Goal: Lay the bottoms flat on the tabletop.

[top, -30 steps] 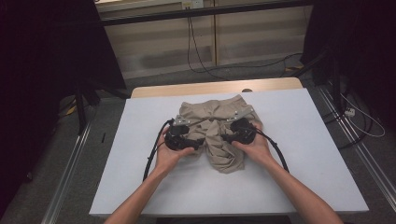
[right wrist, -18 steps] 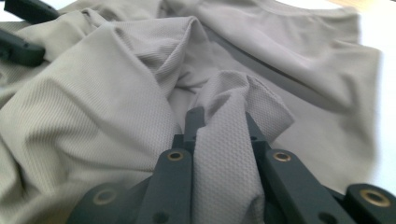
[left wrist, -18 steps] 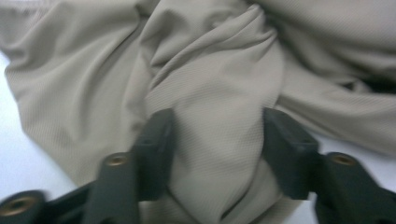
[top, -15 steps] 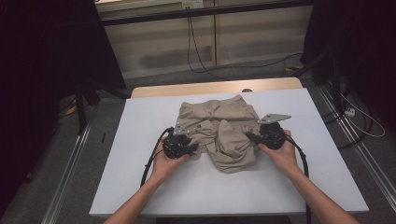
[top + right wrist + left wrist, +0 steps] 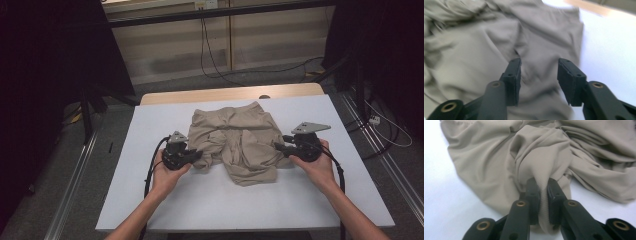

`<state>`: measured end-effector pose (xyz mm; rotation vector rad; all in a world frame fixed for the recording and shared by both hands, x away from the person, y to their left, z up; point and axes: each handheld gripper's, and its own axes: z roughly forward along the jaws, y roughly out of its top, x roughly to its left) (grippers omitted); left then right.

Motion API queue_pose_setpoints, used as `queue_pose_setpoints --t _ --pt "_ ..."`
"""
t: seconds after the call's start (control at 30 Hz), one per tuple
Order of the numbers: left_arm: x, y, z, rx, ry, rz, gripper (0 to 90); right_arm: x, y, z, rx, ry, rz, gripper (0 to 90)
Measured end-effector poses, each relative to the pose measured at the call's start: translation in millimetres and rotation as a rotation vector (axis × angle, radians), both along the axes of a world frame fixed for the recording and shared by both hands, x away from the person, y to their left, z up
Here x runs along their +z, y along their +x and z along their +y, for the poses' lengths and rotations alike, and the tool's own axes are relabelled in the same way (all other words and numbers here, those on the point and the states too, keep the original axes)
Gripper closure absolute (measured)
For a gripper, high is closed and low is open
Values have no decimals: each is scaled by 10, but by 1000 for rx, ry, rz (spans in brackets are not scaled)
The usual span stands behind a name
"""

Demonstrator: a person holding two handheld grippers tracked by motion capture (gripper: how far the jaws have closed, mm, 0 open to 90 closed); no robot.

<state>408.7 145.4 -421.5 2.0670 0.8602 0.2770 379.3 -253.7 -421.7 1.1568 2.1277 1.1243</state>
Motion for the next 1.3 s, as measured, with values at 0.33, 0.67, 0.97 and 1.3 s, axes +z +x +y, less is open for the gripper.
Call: queue_pose_setpoints --t 0.33,0.67,0.97,1.3 --pt "54 -155 -253 -49 -31 -51 472 -121 240 776 169 -12 75 307" --pt "-113 -188 -719 -132 24 -27 244 -324 166 831 185 -127 82 813" --pt "-305 -205 -1021 -186 109 26 637 -82 -65 206 63 -33 -4 827" --pt "-140 -433 -495 -190 -23 56 868 -7 -145 -328 -131 -55 -57 718"
